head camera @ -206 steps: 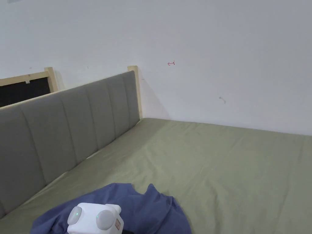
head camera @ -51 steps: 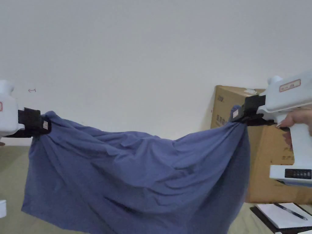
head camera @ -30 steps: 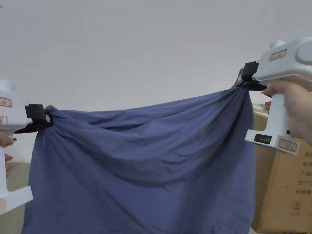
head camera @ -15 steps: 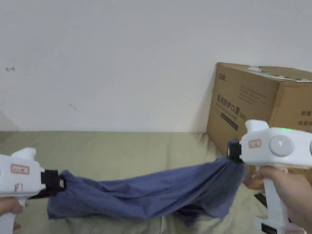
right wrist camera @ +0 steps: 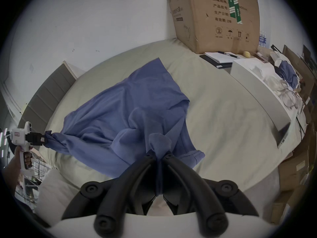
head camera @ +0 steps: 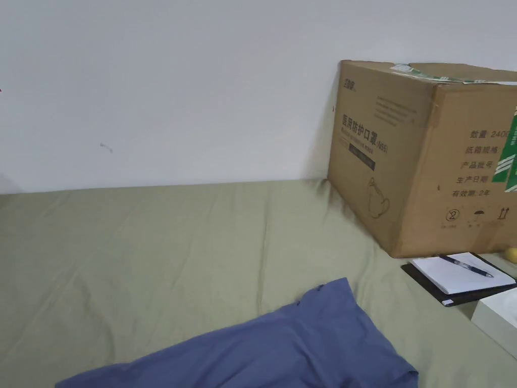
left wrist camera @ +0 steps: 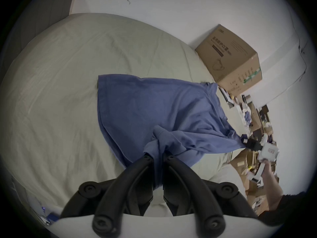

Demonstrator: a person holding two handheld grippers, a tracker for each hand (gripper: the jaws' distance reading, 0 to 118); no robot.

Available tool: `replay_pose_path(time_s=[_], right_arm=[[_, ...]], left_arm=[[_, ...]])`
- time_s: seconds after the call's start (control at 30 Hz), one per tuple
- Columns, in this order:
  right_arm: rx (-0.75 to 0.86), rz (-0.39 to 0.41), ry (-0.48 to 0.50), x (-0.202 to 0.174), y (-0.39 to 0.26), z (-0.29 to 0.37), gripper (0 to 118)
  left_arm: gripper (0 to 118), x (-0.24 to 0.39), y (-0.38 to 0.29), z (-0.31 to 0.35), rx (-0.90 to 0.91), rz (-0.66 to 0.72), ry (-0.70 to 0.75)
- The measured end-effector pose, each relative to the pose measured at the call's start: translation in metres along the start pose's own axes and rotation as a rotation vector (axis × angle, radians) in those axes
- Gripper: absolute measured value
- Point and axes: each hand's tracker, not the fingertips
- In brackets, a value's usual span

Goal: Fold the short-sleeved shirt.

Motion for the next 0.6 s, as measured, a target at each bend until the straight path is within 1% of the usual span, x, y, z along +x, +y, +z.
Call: replay_pose_path(time_s=[0.07, 0.13, 0.17, 0.2, 0.23, 0.27, 0.3, 0.33, 0.37, 0.4, 0.47, 0.53, 0.57, 0.6], right_arm=[[-0.013, 0.004, 0.012, 0.0, 0.0, 0.0, 5], [-0.051, -0.001, -0.003, 0.0, 0.002, -0.009, 5], [-0.061, -0.004, -0.012, -0.002, 0.004, -0.014, 12], [-0.065, -0.015, -0.058, 0.007, 0.0, -0.027, 26], [-0.052, -0.008, -0.122, 0.004, 0.002, -0.03, 52], [-0.019, -0.009, -0.154, 0.001, 0.004, -0.03, 97], [0.022, -0.006, -0.161, -0.001, 0.005, -0.029, 117], [0.075, -0.01, -0.146, -0.017, 0.008, -0.014, 115], [0.146, -0.014, -0.116, -0.025, 0.011, -0.001, 111], [0.171, -0.006, -0.099, -0.032, 0.015, 0.007, 112], [0.186, 0.033, -0.067, -0.049, 0.027, 0.021, 112], [0.258, 0.083, -0.008, -0.079, 0.032, 0.046, 112], [0.31, 0.095, 0.027, -0.093, 0.032, 0.058, 112], [0.377, 0.125, 0.108, -0.111, 0.028, 0.072, 112]], left_arm=[[6, 0.001, -0.003, 0.0, -0.011, -0.042, 0.028], [7, 0.006, -0.006, -0.003, -0.014, -0.042, 0.051], [13, 0.007, -0.006, -0.006, -0.012, -0.037, 0.047], [23, 0.008, -0.005, -0.009, -0.012, -0.032, 0.063], [39, 0.009, -0.006, -0.01, -0.004, -0.026, 0.117], [76, 0.012, -0.006, -0.01, 0.021, -0.03, 0.146], [103, 0.017, -0.007, -0.007, 0.059, -0.047, 0.185], [118, 0.023, -0.009, -0.001, 0.107, -0.073, 0.229], [117, 0.013, -0.005, 0.009, 0.161, -0.094, 0.246], [117, 0.022, -0.004, 0.023, 0.246, -0.108, 0.228], [117, 0.04, -0.006, 0.048, 0.33, -0.121, 0.196], [117, 0.056, -0.017, 0.074, 0.42, -0.125, 0.135], [117, 0.066, -0.021, 0.084, 0.463, -0.125, 0.105], [116, 0.076, -0.027, 0.095, 0.505, -0.125, 0.073]])
